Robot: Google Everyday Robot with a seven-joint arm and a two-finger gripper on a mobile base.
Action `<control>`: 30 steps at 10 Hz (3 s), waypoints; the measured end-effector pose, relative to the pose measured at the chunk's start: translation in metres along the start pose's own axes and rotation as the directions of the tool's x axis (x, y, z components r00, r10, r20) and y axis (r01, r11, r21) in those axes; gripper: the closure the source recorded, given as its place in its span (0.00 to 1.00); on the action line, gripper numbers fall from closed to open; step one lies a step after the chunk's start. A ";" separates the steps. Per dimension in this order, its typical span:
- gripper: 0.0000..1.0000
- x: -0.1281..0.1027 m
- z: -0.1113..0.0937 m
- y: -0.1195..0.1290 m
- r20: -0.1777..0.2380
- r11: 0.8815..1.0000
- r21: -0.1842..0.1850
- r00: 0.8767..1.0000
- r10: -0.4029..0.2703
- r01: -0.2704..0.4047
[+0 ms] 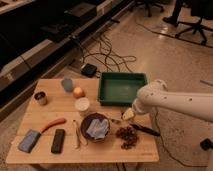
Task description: Place apple in tray
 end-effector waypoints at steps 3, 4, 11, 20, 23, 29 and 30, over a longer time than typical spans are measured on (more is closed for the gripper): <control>0.20 0.000 0.000 0.000 0.000 1.000 0.000 1.000 0.000 0.000; 0.20 0.000 0.000 0.000 0.000 1.000 0.000 1.000 0.000 0.000; 0.20 0.000 0.000 0.000 0.000 1.000 0.000 1.000 0.000 0.000; 0.20 -0.077 -0.114 0.016 0.101 0.993 0.091 0.991 -0.086 0.077; 0.20 -0.087 -0.125 0.021 0.109 0.992 0.091 0.989 -0.101 0.091; 0.20 -0.103 -0.108 0.013 0.051 0.984 -0.135 0.992 -0.112 0.118; 0.20 -0.116 -0.100 0.005 0.043 0.959 -0.256 0.993 -0.113 0.120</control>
